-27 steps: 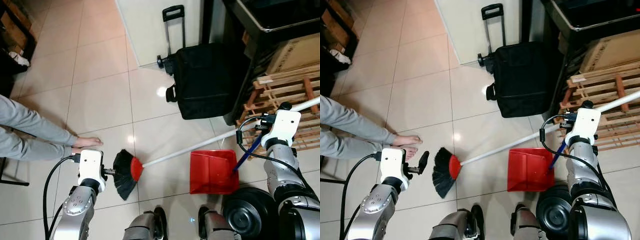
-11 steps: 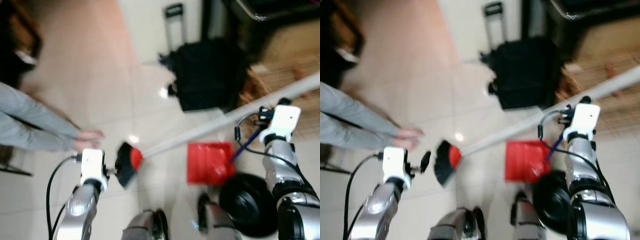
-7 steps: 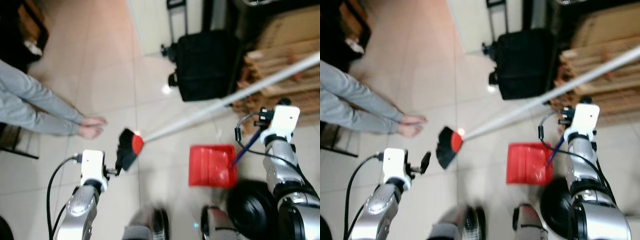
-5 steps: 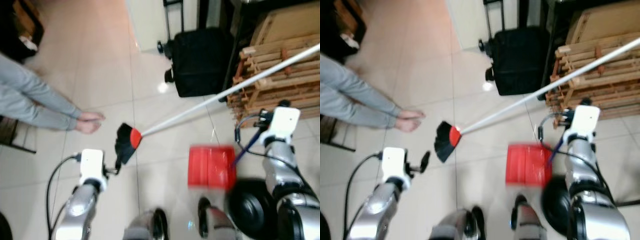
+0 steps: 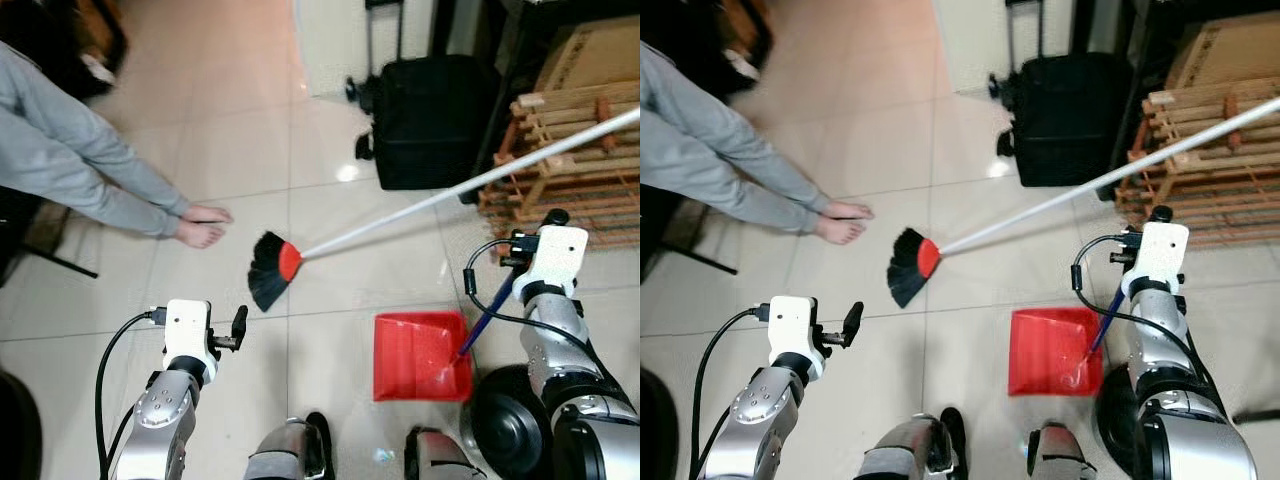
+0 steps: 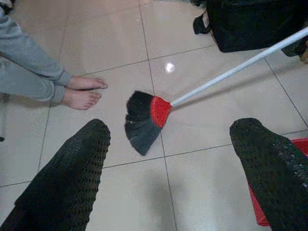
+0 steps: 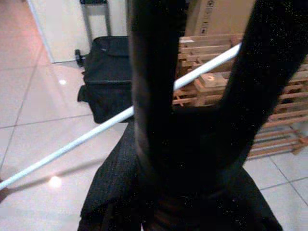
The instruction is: Sweep floor
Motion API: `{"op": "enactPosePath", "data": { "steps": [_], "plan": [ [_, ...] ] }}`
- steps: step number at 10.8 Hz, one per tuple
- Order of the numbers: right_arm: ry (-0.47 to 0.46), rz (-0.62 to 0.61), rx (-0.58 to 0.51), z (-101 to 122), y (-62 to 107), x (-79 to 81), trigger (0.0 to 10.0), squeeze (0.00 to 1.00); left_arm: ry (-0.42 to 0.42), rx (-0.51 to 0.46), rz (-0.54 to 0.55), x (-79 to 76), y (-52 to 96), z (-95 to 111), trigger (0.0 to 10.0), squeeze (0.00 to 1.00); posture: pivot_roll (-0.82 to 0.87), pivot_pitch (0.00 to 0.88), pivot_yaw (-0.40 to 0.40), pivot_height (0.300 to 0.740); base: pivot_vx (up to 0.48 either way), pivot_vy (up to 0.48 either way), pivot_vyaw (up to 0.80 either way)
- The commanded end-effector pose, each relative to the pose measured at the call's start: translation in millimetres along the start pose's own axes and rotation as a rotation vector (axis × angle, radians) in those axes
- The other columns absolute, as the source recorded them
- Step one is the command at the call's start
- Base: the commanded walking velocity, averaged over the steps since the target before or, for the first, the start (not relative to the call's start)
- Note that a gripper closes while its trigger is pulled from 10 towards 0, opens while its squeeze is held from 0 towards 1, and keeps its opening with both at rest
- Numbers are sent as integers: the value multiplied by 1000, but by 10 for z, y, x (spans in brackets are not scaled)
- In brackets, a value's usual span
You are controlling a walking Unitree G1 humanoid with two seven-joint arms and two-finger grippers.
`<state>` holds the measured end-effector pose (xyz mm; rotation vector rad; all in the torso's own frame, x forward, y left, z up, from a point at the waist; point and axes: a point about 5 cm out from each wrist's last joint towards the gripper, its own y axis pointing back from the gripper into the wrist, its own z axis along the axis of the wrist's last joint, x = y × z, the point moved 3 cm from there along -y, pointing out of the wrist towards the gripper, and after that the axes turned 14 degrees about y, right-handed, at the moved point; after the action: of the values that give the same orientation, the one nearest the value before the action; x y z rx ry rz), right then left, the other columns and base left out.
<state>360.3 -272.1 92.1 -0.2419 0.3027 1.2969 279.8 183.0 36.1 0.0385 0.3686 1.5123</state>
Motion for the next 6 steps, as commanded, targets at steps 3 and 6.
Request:
{"op": "enactPosePath", "data": {
  "steps": [3, 6],
  "plan": [
    [-7, 47, -7, -29, 53, 123, 10000, 0, 18, -7, 2, -7, -34, 11, 10000, 0, -84, 191, 168, 740, 0, 0, 0],
    [-8, 89, -6, -63, 103, 236, 10000, 0, 50, -35, -21, -139, -121, 81, 10000, 0, -113, 171, 150, 740, 0, 0, -729]
  ]
}}
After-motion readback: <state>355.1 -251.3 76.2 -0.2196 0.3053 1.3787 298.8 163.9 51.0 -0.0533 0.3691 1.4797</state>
